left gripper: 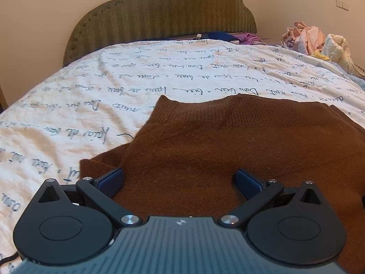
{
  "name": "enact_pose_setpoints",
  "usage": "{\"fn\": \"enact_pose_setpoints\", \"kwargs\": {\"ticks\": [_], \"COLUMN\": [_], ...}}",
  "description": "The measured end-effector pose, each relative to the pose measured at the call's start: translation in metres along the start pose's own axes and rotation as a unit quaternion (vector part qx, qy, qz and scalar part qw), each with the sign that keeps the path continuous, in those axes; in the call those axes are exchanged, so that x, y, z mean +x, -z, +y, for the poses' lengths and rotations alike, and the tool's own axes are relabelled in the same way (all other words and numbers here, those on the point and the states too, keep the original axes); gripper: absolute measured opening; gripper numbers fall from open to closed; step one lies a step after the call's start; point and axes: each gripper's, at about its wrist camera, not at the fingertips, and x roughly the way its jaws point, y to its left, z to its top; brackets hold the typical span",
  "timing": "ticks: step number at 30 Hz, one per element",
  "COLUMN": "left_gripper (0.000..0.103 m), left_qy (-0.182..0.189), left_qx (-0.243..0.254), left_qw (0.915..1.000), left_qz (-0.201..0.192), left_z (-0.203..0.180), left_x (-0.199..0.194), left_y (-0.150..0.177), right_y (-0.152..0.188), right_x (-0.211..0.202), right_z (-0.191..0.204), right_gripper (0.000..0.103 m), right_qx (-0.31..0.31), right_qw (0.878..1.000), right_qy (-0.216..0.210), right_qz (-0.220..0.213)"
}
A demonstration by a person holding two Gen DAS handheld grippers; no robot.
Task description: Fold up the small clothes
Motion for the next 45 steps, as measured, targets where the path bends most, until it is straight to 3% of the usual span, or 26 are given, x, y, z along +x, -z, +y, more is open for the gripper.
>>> {"fn": "enact_pose_setpoints", "kwargs": {"ticks": [2,5,7,9,11,12,15,17,19,22,25,26,27,28,31,35,38,39,42,45], "left_gripper": [0.096,0.100,0.100,0.100,0.102,0.103,0.103,0.102,0.089,0.099,0.097,0.096,0.096,0.094,0.086,0.092,0.095,0.096,0.088,0.093], "left_qy": [-0.003,0.058,0.084,0.087,0.086,0.090,0.092,0.091,0.112,0.152,0.137,0.127,0.120,0.110,0.123,0.149,0.147,0.144,0.151,0.182], "left_qx": [0.007,-0.002,0.012,0.022,0.033,0.045,0.052,0.055,0.045,0.031,0.032,0.048,0.069,0.080,0.058,0.009,0.004,0.017,0.029,-0.026], "left_qw": [0.9999,0.9970,0.9957,0.9959,0.9956,0.9949,0.9943,0.9940,0.9925,0.9878,0.9880,0.9899,0.9898,0.9902,0.9904,0.9887,0.9869,0.9883,0.9872,0.9828], "left_qz": [-0.014,-0.051,-0.038,-0.010,0.018,0.001,0.015,0.024,0.020,0.012,0.064,0.039,0.036,0.033,0.021,0.009,0.066,0.046,0.042,-0.009], "left_z": [0.001,0.002,-0.009,-0.018,-0.020,-0.019,-0.018,-0.016,-0.010,0.000,0.004,0.004,0.000,-0.004,0.003,0.019,0.020,0.018,0.017,0.038], "left_x": [-0.024,-0.067,-0.075,-0.066,-0.049,-0.048,-0.044,-0.050,-0.072,-0.097,-0.082,-0.084,-0.085,-0.089,-0.107,-0.114,-0.084,-0.087,-0.099,-0.119], "left_y": [0.001,0.010,0.017,0.027,0.040,0.047,0.042,0.038,0.034,0.042,0.061,0.069,0.072,0.071,0.065,0.058,0.061,0.063,0.052,0.038], "right_y": [-0.009,-0.015,-0.016,-0.018,-0.011,-0.005,0.016,0.005,-0.002,0.004,0.023,0.033,0.040,0.039,0.021,0.007,0.009,0.015,0.020,0.004], "right_x": [-0.009,-0.038,-0.048,-0.042,-0.030,-0.016,-0.016,-0.019,-0.030,-0.064,-0.062,-0.054,-0.056,-0.054,-0.057,-0.078,-0.061,-0.049,-0.050,-0.068], "right_z": [0.002,0.006,0.010,0.017,0.021,0.017,-0.007,-0.001,0.006,0.013,0.014,0.013,0.016,0.018,0.019,0.010,0.014,0.016,0.035,0.021], "right_gripper": [0.088,0.089,0.089,0.089,0.089,0.090,0.094,0.094,0.094,0.094,0.094,0.094,0.094,0.094,0.094,0.095,0.095,0.095,0.095,0.095], "right_qx": [0.008,0.014,0.018,0.005,-0.015,-0.020,0.007,-0.004,-0.002,0.002,0.007,-0.003,-0.031,-0.037,-0.018,0.045,0.029,0.016,-0.072,-0.026], "right_qw": [1.000,1.000,0.999,1.000,1.000,0.998,1.000,0.999,0.999,1.000,0.998,0.998,0.998,0.998,0.998,0.997,0.998,0.996,0.994,0.997], "right_qy": [0.008,0.009,-0.010,-0.015,0.002,0.017,-0.025,-0.013,0.001,-0.019,-0.041,-0.033,-0.029,-0.025,-0.025,-0.058,-0.050,-0.049,-0.026,-0.041], "right_qz": [0.013,-0.015,-0.029,-0.017,0.015,0.052,0.014,0.038,0.047,0.009,0.043,0.062,0.037,0.042,0.058,0.004,0.034,0.071,0.081,0.054]}}
